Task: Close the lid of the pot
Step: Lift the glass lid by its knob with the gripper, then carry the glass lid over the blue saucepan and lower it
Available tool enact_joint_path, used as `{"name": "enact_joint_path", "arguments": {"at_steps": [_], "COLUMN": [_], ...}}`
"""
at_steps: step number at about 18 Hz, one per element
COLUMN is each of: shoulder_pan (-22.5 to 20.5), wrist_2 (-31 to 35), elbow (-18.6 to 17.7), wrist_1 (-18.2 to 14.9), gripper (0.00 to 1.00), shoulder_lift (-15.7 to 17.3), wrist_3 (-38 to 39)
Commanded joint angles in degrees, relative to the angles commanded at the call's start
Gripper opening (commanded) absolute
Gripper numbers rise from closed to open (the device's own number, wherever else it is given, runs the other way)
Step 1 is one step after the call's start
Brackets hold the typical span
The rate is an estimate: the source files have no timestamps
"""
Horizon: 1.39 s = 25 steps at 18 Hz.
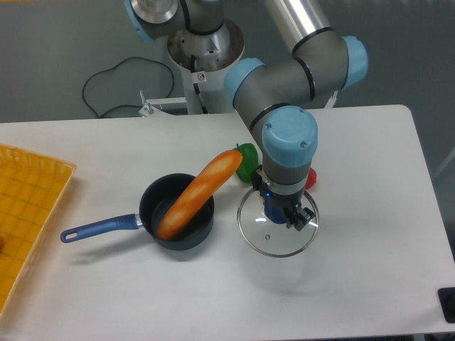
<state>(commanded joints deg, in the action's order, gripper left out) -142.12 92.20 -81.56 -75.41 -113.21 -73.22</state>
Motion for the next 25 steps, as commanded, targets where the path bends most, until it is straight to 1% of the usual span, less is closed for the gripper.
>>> {"name": "enact_joint_path", "arguments": {"at_steps": [6, 9, 11, 18, 23, 25], "shoulder_pan": [3.2, 4.6, 5.2, 9.7, 12.3, 12.6], "wrist_2": [0.0, -0.1, -0.2, -0.3, -0.1, 0.4], "elbow": [-0.6, -2.0, -2.3, -3.2, -4.9, -6.1], "wrist_1": [0.0, 0.2, 0.2, 0.1, 0.1, 0.0], "gripper": [0.55, 0.55, 0.55, 0.55, 0.55, 0.55], "shoulder_lift": [1.0, 2.1, 2.3, 3.6, 5.2, 5.9], "wrist_3": [3.5, 4.7, 5.4, 10.2, 12.0, 12.4]}}
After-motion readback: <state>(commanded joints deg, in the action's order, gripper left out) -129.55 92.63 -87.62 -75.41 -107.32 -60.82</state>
